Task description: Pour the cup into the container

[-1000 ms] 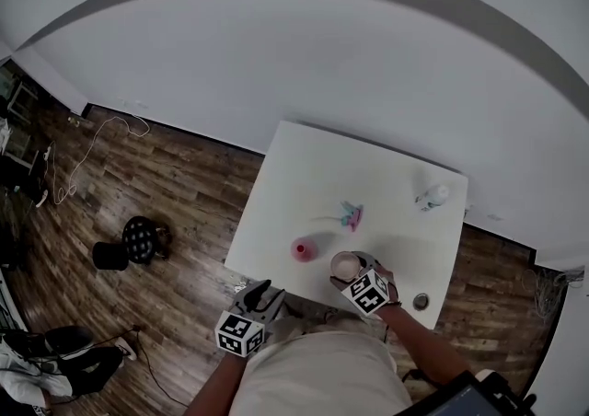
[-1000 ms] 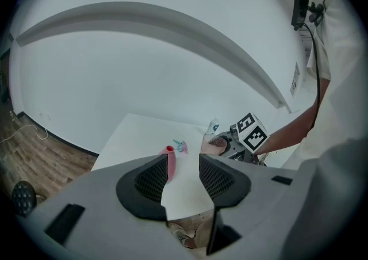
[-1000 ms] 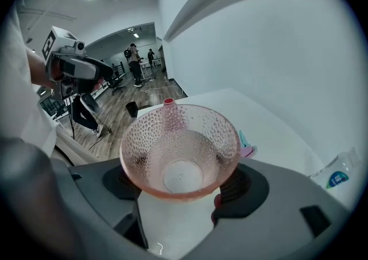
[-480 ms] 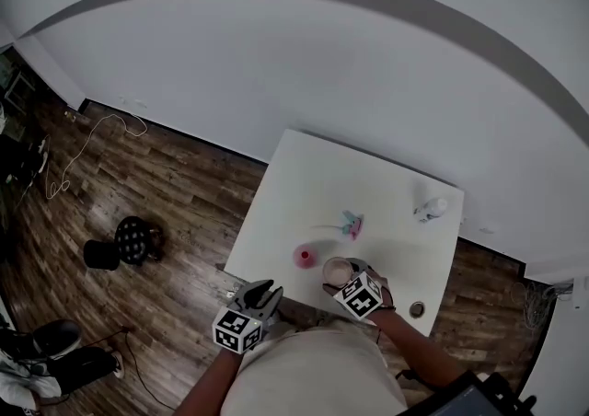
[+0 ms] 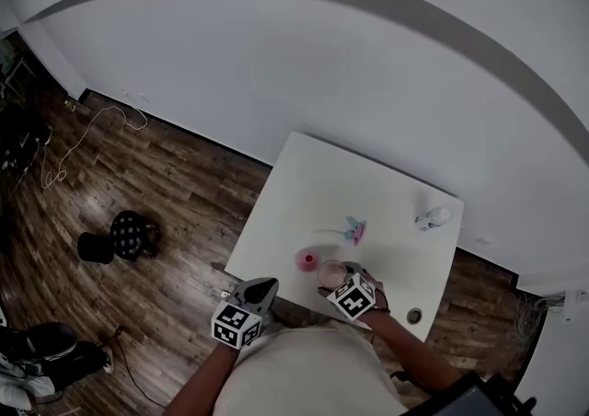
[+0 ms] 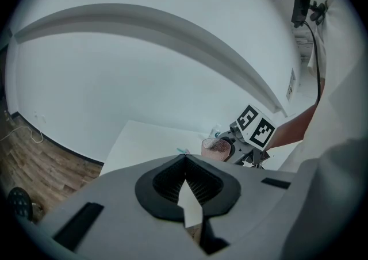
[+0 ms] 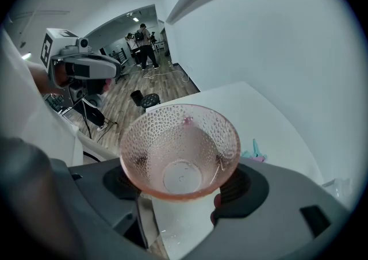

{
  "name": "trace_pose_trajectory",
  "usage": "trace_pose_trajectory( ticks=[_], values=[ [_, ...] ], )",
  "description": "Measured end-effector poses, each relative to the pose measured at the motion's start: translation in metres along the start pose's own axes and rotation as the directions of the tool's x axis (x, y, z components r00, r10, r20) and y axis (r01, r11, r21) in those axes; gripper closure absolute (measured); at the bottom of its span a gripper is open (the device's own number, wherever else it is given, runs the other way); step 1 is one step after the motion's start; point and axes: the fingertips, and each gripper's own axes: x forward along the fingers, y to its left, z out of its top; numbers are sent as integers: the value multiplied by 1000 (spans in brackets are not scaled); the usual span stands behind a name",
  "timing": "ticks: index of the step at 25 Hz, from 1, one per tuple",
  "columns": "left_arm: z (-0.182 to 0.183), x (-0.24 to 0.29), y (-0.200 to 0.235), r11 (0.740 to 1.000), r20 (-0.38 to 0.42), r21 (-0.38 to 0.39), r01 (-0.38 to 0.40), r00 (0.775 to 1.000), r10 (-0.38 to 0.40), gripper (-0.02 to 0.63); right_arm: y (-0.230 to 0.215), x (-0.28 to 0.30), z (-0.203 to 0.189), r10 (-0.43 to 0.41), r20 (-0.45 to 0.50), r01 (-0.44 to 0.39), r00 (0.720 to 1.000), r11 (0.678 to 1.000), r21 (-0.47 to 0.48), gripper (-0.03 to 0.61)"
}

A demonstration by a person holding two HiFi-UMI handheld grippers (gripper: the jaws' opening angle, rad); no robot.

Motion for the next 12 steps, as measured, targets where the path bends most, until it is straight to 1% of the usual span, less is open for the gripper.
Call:
trace_pose_trajectory(
  ticks=[6,12],
  values=[
    [2,3,7,1000,-9,2,9,1000,-9,601,-3,4,6,6,-45,-5,999,1000,15,209],
    [4,2,16,1000,-3,0,2,1000,-2,601,1,10,5,24,-114,-23,993,1000,9,210]
  ],
)
